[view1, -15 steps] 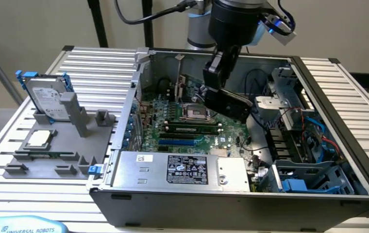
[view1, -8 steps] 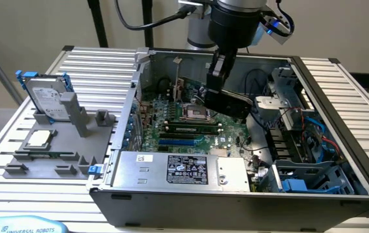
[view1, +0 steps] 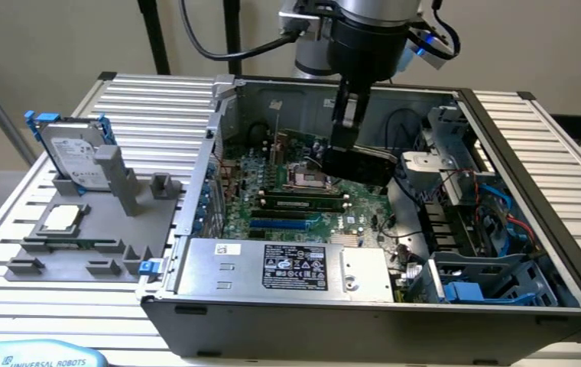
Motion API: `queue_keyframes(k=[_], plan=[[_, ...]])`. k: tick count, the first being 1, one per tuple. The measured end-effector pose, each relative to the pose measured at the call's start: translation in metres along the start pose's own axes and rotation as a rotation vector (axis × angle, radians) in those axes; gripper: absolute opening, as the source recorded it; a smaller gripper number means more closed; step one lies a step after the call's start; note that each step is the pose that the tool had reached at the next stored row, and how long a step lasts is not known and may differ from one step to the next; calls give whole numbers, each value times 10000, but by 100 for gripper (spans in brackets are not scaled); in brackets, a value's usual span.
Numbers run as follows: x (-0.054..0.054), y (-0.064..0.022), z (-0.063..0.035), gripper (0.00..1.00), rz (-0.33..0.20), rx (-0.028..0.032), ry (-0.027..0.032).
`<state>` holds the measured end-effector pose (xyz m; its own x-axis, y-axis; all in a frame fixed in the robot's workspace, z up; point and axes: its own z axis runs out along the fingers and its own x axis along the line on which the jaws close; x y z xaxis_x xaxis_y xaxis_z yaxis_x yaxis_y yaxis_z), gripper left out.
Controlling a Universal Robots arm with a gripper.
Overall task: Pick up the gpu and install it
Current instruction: 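Insert the gpu into the slot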
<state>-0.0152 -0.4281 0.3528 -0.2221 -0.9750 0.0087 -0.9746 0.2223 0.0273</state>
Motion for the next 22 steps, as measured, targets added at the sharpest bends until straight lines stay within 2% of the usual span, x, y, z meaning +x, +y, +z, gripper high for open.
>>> queue_keyframes(k=[10,17,22], plan=[[2,9,119,27,-1737,26,-90],[40,180,219,27,-1985,23,-113],[79,350,308,27,-2036,50,-117]])
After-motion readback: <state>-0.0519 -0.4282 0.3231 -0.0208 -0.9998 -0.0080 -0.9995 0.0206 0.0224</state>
